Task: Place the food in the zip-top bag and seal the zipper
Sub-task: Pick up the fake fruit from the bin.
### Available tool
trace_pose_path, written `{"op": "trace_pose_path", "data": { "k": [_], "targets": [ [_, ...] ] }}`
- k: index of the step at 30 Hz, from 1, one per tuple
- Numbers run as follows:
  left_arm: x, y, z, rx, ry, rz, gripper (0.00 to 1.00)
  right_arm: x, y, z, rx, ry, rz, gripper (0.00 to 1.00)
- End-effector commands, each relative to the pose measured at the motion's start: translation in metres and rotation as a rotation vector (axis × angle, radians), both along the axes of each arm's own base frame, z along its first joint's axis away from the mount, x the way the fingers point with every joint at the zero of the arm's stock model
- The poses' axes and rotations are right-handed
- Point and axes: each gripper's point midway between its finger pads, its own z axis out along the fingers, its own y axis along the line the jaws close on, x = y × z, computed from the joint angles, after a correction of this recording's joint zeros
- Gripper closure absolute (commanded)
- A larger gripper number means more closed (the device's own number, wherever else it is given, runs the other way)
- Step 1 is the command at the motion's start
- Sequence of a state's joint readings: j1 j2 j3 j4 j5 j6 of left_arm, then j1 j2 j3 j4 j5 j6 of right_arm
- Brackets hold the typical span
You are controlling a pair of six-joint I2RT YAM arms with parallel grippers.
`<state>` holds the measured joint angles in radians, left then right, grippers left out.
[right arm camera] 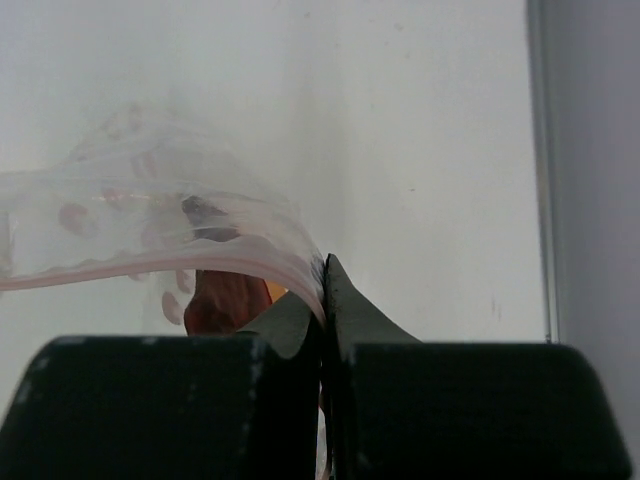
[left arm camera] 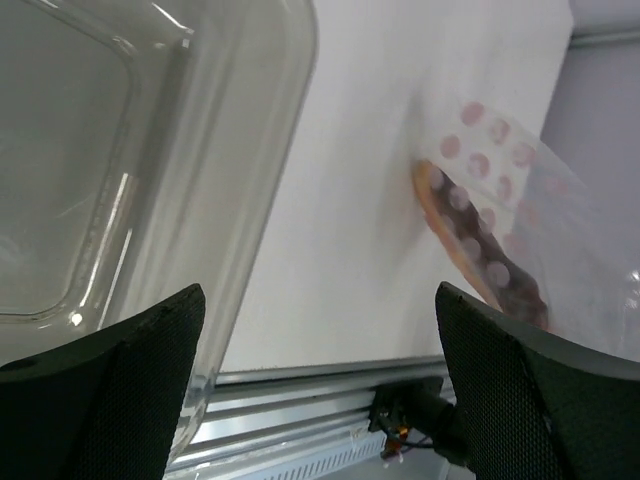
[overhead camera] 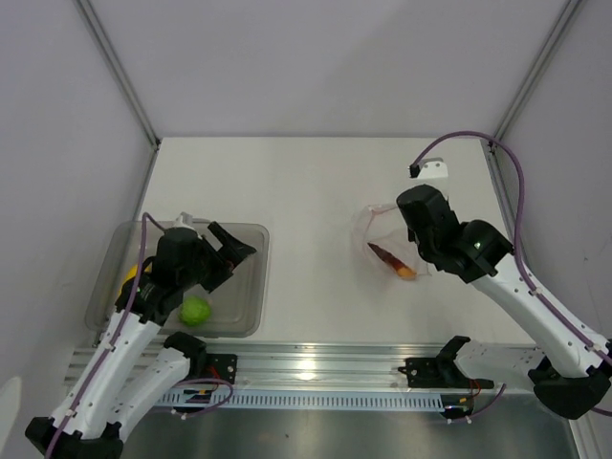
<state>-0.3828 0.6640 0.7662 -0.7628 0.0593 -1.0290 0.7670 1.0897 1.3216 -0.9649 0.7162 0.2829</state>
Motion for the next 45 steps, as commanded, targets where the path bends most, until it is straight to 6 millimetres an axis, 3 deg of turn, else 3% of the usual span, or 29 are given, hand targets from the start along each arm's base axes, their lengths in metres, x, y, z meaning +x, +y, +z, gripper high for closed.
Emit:
{"op": "trace_pose_path", "data": {
  "k": [1,4,7,13,18,20,22,29,32,45],
  "targets": [
    [0.001,0.015,-0.014,0.036,0.078,0.04,0.03,0.012,-0.029,0.036,-0.049,-0.098,-0.132,1.0],
    [-0.002,0.03,-0.023,0.081,0.169,0.112,0.03,0.017,-0.012,0.045,0.001,-0.105,-0.067,1.0],
    [-0.01,0.05,-0.032,0.152,0.255,0.209,0.02,0.021,0.017,0.034,0.069,-0.059,0.036,1.0],
    [-0.036,0.078,-0.047,0.231,0.401,0.381,0.01,0.014,0.079,-0.021,0.193,0.091,0.223,1.0],
    [-0.045,0.099,-0.044,0.34,0.438,0.433,0.01,0.004,0.102,-0.05,0.158,0.154,0.276,1.0],
    [-0.041,0.107,-0.038,0.411,0.441,0.42,0.0,0.001,0.106,-0.054,0.148,0.163,0.286,1.0],
    [-0.049,0.122,-0.034,0.497,0.493,0.459,0.0,-0.002,0.109,-0.056,0.143,0.166,0.298,1.0],
    [-0.072,0.143,-0.054,0.581,0.661,0.536,0.0,-0.012,0.12,-0.063,0.152,0.188,0.351,1.0],
    [-0.072,0.148,-0.057,0.565,0.655,0.565,0.01,-0.016,0.124,-0.066,0.156,0.186,0.366,1.0],
    [-0.07,0.139,-0.102,0.488,0.755,0.555,0.0,-0.022,0.119,-0.068,0.152,0.177,0.373,1.0]
  ]
}}
